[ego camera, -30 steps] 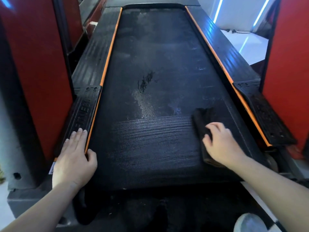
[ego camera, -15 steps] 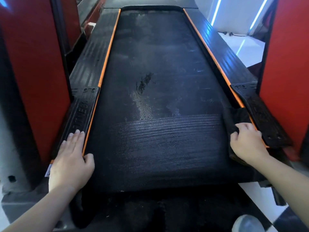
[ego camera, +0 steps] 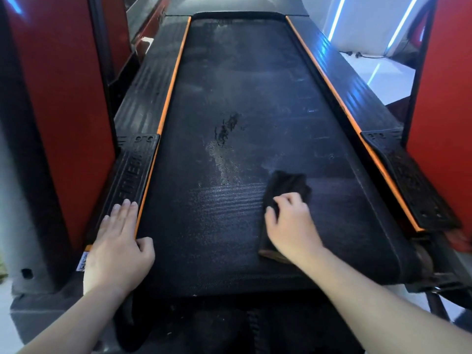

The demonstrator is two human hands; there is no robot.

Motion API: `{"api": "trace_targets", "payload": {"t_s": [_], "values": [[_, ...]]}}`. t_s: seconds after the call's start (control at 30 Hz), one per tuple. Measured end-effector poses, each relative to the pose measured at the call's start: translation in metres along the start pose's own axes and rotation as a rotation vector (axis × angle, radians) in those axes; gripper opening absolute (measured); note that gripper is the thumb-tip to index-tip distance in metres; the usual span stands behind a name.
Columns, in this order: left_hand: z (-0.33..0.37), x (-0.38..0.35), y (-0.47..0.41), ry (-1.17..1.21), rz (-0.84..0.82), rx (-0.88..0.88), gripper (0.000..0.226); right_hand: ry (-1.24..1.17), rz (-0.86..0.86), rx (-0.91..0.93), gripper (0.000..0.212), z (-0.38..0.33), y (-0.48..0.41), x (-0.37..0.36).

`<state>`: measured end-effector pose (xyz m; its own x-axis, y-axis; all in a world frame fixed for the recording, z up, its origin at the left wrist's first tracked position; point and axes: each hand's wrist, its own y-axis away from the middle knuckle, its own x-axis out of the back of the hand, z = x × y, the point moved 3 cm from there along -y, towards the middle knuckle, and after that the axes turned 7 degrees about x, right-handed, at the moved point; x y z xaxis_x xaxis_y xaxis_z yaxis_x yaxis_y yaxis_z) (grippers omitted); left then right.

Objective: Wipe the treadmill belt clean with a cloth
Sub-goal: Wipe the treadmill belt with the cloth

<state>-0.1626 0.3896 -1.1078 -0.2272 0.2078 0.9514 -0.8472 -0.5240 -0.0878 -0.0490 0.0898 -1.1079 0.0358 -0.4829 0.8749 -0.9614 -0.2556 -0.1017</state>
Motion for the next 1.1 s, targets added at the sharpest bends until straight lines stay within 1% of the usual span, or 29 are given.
{"api": "trace_targets", "payload": {"t_s": [0.1, 0.2, 0.3, 0.43, 0.53, 0.73, 0.87, 0.97, 1.1], "values": [[-0.004, -0.004, -0.003, -0.007, 0.014, -0.02, 0.072, -0.072, -0.086, 0.076, 0.047, -0.045, -0.006, -0.026], [-0.01, -0.009, -0.008, 0.026, 0.023, -0.046, 0.062, -0.162, -0.177, 0.142, 0.049, -0.084, -0.012, -0.046], [-0.013, -0.012, -0.009, 0.106, 0.016, -0.033, 0.065, -0.235, -0.269, 0.209, 0.045, -0.115, -0.016, -0.064], [-0.015, -0.013, -0.007, 0.149, 0.015, -0.017, 0.066, -0.297, -0.38, 0.306, 0.042, -0.147, -0.021, -0.086], [-0.018, -0.015, -0.01, 0.173, -0.004, -0.012, 0.067, -0.315, -0.376, 0.353, 0.038, -0.162, -0.026, -0.097], [-0.02, -0.017, -0.01, 0.198, 0.007, -0.003, 0.07, -0.284, -0.37, 0.43, 0.03, -0.177, -0.033, -0.11], [-0.017, -0.015, -0.009, 0.17, 0.009, -0.014, 0.068, -0.255, -0.329, 0.434, 0.037, -0.172, -0.034, -0.111], [-0.016, -0.013, -0.009, 0.144, 0.01, -0.019, 0.067, -0.188, -0.28, 0.458, 0.041, -0.165, -0.032, -0.106], [-0.016, -0.014, -0.01, 0.098, 0.014, -0.035, 0.068, -0.143, -0.242, 0.443, 0.046, -0.141, -0.026, -0.096]]}}
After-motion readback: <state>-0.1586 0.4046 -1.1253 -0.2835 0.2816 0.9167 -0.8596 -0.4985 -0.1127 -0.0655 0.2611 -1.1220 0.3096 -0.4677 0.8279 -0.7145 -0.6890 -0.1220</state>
